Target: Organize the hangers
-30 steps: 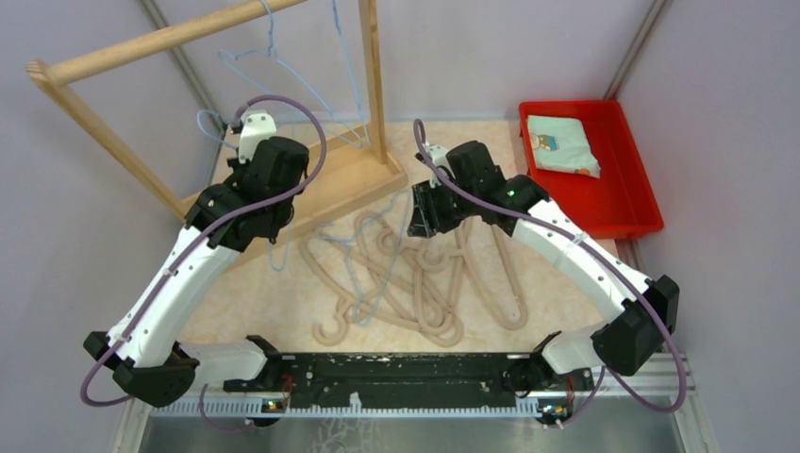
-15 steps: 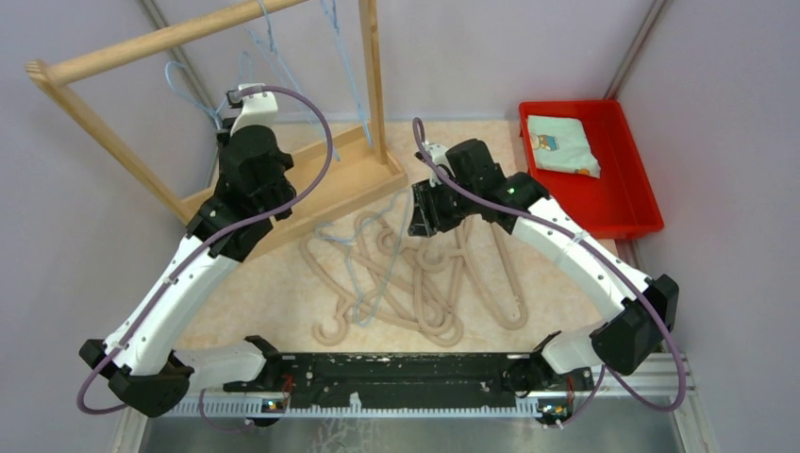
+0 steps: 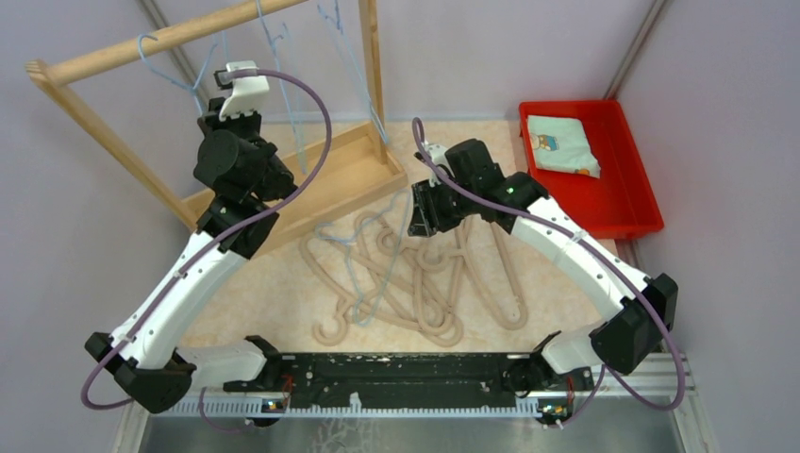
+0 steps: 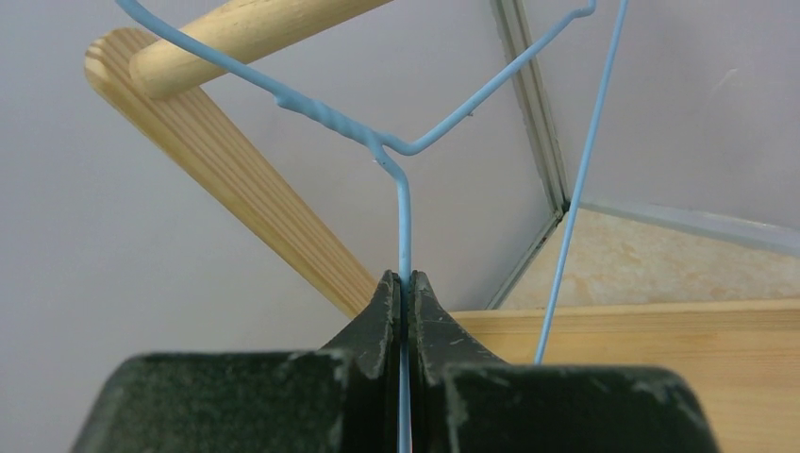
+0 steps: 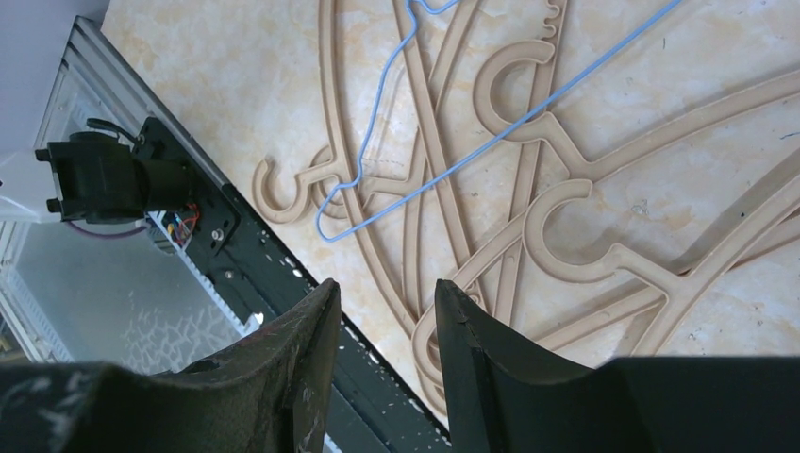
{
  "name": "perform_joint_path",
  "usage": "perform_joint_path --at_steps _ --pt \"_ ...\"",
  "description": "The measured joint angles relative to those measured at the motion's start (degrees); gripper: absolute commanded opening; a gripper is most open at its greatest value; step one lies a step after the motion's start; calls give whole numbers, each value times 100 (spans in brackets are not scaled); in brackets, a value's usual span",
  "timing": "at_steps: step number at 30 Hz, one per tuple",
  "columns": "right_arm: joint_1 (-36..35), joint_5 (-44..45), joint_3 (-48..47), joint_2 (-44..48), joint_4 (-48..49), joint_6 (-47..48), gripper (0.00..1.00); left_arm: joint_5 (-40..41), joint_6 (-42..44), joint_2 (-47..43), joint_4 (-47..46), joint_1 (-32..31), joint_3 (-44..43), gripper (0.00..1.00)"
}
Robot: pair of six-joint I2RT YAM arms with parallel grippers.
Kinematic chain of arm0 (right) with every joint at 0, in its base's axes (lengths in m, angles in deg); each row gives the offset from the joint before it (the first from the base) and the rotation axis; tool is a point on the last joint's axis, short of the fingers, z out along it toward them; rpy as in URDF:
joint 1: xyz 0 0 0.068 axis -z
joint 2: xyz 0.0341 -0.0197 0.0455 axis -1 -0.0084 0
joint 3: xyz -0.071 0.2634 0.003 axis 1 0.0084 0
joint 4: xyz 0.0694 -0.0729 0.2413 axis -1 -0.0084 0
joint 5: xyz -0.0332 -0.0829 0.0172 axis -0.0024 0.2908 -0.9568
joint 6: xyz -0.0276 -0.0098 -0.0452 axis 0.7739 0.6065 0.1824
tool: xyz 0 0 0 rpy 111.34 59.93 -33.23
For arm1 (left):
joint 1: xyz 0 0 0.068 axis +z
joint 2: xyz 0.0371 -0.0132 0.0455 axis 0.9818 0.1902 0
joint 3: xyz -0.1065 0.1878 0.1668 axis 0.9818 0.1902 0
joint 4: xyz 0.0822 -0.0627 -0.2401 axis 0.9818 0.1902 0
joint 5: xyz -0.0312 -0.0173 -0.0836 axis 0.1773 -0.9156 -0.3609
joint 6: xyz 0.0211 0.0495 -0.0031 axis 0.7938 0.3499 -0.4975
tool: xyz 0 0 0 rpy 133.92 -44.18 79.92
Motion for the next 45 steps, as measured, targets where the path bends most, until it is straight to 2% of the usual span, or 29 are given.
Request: perform_joint_path --at_steps 6,14,24,34,42,43,45 --pt "0 -2 0 -15 0 -2 42 -122 33 431 -61 87 -271 0" --pt "0 4 0 -15 7 -4 42 -1156 -2072 1287 2417 1062 -1961 0" --pt "0 55 15 -13 9 -7 42 -2087 -3418 1650 3952 1196 -2212 0" --pt "0 85 61 7 66 -13 42 -3410 -3910 1366 3836 1202 -1945 0" --pt "0 87 61 7 125 -44 43 -4266 -4033 1652 3475 1211 -2009 0" --pt "0 90 63 7 127 -44 44 -4321 -4048 1696 3423 1211 -2024 2" --pt "0 109 98 9 136 -44 46 -4428 -4083 1762 3359 1211 -2065 14"
